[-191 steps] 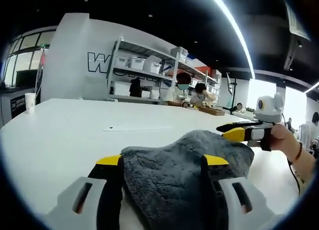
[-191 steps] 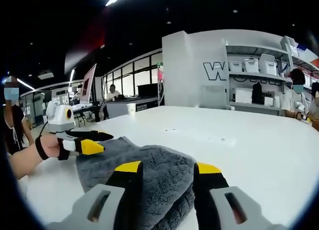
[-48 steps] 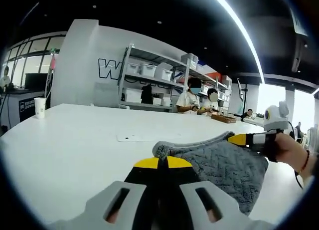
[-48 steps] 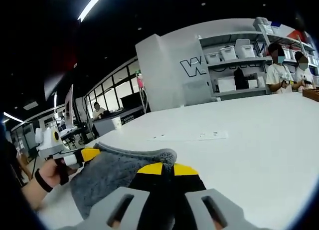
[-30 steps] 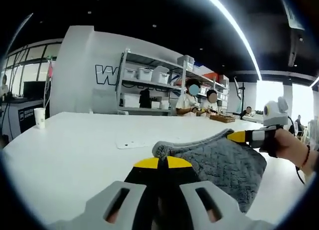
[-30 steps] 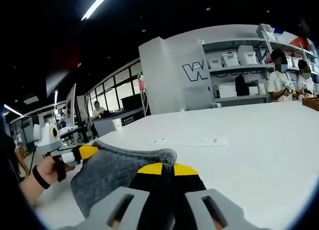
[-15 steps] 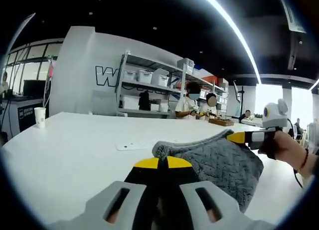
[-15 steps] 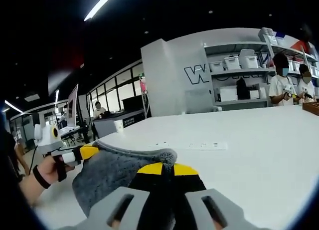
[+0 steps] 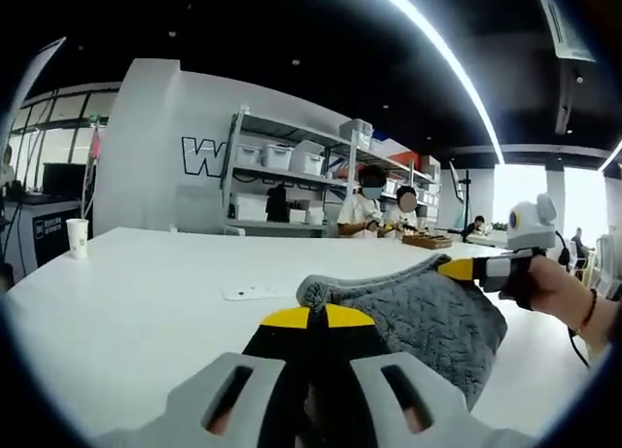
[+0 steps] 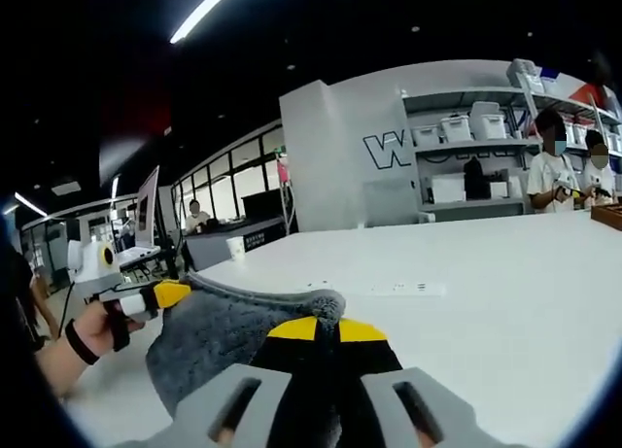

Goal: Open the folded towel by lifting each exposed corner and separating the folded layers until the towel lies flat within the target outline without major curled edges

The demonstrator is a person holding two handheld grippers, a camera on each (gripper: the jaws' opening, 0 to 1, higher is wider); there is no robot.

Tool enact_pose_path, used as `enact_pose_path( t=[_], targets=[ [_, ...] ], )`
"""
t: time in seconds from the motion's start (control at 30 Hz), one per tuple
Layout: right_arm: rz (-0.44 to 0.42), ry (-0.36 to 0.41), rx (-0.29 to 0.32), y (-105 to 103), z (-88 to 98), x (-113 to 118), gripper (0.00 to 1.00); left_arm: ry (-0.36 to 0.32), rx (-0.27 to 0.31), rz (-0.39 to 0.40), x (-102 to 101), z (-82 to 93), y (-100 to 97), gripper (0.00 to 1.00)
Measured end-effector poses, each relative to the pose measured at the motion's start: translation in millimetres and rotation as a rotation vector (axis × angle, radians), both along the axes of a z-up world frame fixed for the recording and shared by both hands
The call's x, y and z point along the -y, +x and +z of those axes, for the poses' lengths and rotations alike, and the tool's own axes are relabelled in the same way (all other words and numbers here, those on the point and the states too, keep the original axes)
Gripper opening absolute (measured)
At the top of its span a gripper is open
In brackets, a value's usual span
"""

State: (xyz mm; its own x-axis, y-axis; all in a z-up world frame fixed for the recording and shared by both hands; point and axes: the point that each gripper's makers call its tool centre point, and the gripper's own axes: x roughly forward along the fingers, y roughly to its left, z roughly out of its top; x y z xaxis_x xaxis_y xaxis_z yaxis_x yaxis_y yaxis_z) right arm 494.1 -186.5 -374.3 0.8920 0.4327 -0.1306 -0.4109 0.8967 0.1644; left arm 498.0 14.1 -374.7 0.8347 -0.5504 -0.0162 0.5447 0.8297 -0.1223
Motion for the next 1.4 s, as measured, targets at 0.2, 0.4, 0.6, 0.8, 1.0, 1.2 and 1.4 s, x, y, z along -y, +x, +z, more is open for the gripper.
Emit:
enact_pose_path(
  t=[0.2, 0.4, 0.6, 0.8, 1.0, 1.2, 1.4],
  targets=[
    [0.004, 0.005, 0.01, -5, 4.3, -1, 0.0, 0.001, 0.009, -0.006, -1, 3.6, -1.4, 0.01],
    [0.008, 0.009, 0.018, -7, 6.4, -1, 0.0, -0.007, 0.022, -0.015, -1, 9.0, -8.5, 0.01],
    [0.011, 0.015, 0.027, -10, 8.6, 0, 0.0, -0.022, 0.031, -0.026, 2, 14.1, -14.4, 0.01],
    [0.014, 0.005, 0.042, -15, 12.7, 0, 0.0, -0.015, 0.039, -0.026, 2, 14.4, -15.8, 0.01],
    [0.014, 0.009, 0.062, -20, 17.7, -1, 0.0, -0.022, 0.037, -0.018, 3, 12.8, -21.6, 0.01],
    [0.022, 0.019, 0.064, -22, 17.2, -1, 0.0, -0.045, 0.042, -0.031, 4, 15.8, -30.9, 0.01],
    [0.024, 0.038, 0.063, -23, 15.2, 1, 0.0, -0.046, 0.05, -0.041, 5, 16.9, -33.7, 0.01]
  ],
)
